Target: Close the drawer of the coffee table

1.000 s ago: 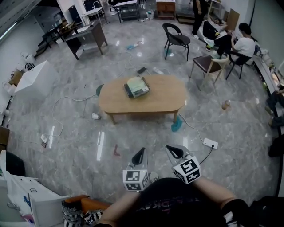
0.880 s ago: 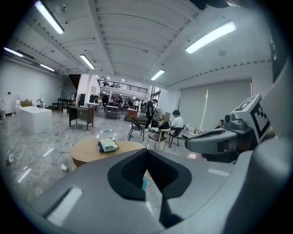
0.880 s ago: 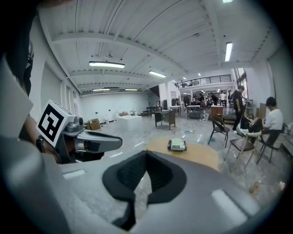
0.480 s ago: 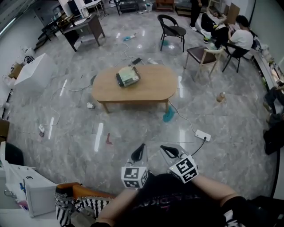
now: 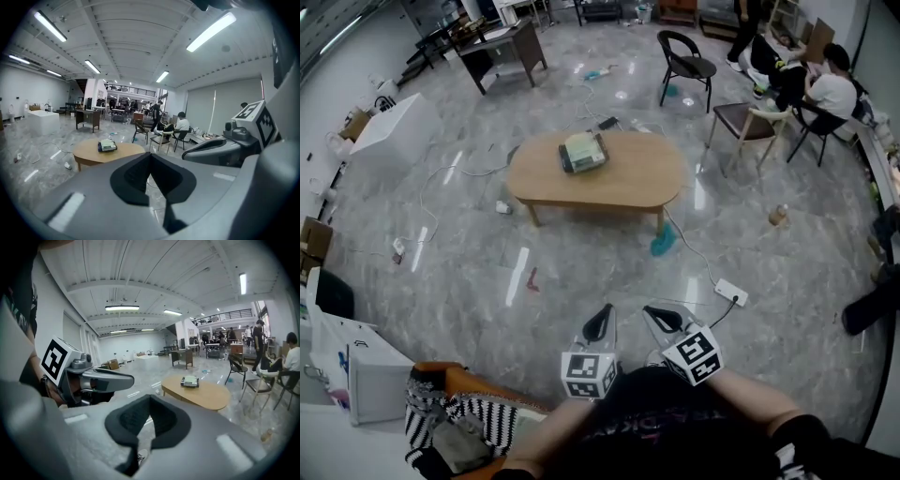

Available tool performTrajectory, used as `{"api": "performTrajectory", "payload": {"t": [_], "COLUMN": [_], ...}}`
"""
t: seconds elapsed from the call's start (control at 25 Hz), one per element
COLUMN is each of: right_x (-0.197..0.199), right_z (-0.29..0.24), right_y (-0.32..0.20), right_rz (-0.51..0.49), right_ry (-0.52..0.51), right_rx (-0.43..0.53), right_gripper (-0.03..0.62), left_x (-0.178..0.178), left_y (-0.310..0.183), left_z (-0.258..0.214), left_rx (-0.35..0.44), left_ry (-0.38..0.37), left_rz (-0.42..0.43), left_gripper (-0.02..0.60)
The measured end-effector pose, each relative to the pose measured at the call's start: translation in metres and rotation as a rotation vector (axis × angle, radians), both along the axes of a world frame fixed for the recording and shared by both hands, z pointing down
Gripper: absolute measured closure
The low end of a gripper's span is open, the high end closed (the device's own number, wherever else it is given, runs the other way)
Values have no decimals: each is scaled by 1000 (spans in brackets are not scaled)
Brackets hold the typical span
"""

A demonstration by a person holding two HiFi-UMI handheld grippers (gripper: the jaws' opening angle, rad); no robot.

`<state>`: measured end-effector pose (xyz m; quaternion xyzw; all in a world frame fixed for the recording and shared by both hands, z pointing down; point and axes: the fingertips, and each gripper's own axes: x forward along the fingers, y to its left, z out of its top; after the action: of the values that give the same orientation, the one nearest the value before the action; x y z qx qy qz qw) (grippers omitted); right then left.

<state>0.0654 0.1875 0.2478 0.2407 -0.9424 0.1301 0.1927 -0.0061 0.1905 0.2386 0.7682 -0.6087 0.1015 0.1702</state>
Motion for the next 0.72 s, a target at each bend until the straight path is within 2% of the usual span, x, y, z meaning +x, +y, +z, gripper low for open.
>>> {"api": "performTrajectory", "payload": {"t": [0.32,0.72], "right_x": [18,36], "right_z": [13,11], "right_y": [-2,-11], "right_rz": [-13,19], "right_ry": [-5,-17], "right_rx": [-38,-27], "right_gripper": [594,594], "left_x": [17,37], "left_y": [-1,-14], "left_z": [16,13], "left_rx": [-46,-31], "left_ry": [19,1], "left_rz": [-21,19], "left_gripper": [578,578]}}
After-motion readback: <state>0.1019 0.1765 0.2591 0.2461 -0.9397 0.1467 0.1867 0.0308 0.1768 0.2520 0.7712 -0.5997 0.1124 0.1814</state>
